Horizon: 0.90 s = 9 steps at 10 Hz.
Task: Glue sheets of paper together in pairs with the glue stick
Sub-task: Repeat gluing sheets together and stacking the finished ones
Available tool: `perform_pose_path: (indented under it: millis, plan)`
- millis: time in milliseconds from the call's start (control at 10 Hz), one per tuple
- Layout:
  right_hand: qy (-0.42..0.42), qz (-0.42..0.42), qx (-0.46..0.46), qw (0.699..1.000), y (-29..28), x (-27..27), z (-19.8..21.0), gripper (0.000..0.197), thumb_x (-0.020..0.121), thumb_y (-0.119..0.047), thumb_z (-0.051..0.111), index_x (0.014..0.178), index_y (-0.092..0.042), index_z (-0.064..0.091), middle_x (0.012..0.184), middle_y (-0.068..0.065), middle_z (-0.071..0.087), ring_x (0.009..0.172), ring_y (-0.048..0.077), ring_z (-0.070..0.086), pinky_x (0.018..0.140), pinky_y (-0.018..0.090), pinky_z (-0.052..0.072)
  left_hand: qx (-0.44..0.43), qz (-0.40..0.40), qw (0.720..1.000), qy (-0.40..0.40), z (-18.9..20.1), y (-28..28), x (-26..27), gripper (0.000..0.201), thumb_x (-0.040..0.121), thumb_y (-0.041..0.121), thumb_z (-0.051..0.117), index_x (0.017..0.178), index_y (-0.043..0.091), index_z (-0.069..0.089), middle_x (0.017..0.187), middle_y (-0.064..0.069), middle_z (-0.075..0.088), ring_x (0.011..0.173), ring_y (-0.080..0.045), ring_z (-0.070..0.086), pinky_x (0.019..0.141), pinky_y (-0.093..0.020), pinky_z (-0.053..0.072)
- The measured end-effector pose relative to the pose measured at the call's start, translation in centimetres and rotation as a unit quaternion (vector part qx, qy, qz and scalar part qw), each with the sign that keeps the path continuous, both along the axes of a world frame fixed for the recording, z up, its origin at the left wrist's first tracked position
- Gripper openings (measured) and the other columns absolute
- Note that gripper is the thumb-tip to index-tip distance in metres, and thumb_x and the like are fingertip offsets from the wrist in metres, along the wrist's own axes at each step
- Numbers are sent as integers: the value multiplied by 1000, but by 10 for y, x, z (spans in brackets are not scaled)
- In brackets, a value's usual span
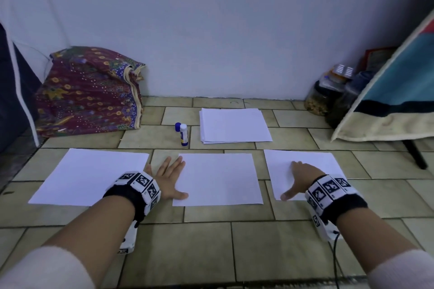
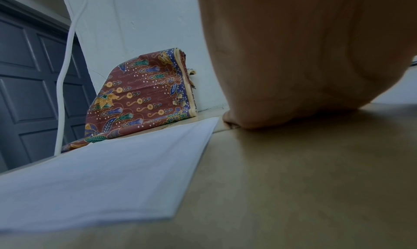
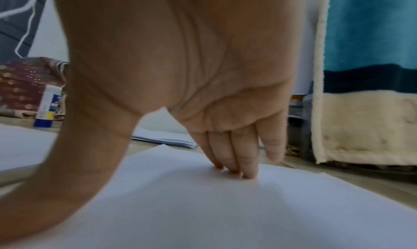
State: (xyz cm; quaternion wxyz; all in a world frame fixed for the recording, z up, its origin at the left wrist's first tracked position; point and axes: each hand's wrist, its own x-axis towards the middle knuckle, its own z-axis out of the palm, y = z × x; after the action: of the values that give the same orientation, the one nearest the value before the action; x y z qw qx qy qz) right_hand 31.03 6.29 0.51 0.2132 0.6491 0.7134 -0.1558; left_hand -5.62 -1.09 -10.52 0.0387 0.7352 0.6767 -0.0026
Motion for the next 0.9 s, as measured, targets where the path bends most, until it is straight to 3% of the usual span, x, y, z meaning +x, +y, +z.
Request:
perform_pose_path:
  millis: [100, 200, 300, 400, 500, 600, 700, 900]
  plan:
    - [12, 15, 31, 999, -2, 5, 0, 96, 69, -59, 73, 137, -7, 31, 134, 6, 47, 122, 21, 47, 99, 30, 41, -11, -44, 999, -19, -9, -7, 4, 91, 82, 78, -9, 154, 23, 0, 161, 10, -6, 148, -9, -5, 113, -36, -8]
    - [23, 17, 44, 999, 0, 11, -5, 88, 79, -57, 65, 143, -9, 27, 139, 6, 45, 127, 21, 44, 101, 29, 38, -100, 56, 993, -28, 35, -23, 19, 111, 73, 81, -18, 153, 9, 8, 161, 3, 9, 148, -22, 0, 101, -5, -11]
    - [32, 4, 59, 998, 0, 13, -3, 60, 90, -46, 56, 136, -10, 41, 135, 8, 51, 124, 22, 48, 98, 27, 37, -228, 58, 972, -26, 55, -23, 30, 168, 11, 101, -7, 149, 6, -12, 154, 0, -19, 146, -16, -15, 114, -58, 0]
    - [40, -9, 86, 995, 4, 17, 4, 20, 95, -24, 48, 112, -15, 54, 113, 9, 62, 98, 23, 56, 76, 23, 37, -193, 69, 979, -10, 50, -26, 35, 158, 13, 96, -7, 151, 19, -15, 158, 6, -20, 147, -12, -14, 115, -48, -4]
    - [48, -37, 136, 989, 11, 17, 18, 21, 90, -13, 42, 107, -12, 56, 97, 7, 63, 87, 24, 58, 67, 25, 38, -197, 63, 978, -13, 51, -26, 32, 141, 26, 87, 4, 151, 24, -16, 158, 10, -21, 146, -12, -16, 116, -53, -1]
    - [98, -34, 154, 983, 3, -3, 37, 31, 92, -14, 50, 120, -3, 49, 120, 15, 57, 110, 29, 54, 80, 27, 39, -225, 47, 973, -24, 58, -25, 31, 141, 28, 85, 12, 151, 22, -18, 157, 10, -24, 146, -13, -19, 114, -54, -2]
    - [129, 15, 134, 982, -14, -38, 50, 41, 92, -24, 53, 128, -4, 45, 125, 14, 55, 114, 28, 52, 89, 30, 41, -230, 48, 971, -38, 58, -25, 31, 153, 18, 92, 16, 150, 22, -18, 156, 11, -25, 145, -13, -20, 114, -55, -3]
    - [164, 110, 2, 980, -37, -108, 29, 55, 90, -42, 58, 131, -8, 45, 129, 9, 54, 117, 24, 50, 85, 27, 38, -223, 70, 971, -47, 62, -25, 37, 171, 0, 98, 11, 153, 25, -8, 158, 12, -15, 147, -13, -14, 116, -52, -4]
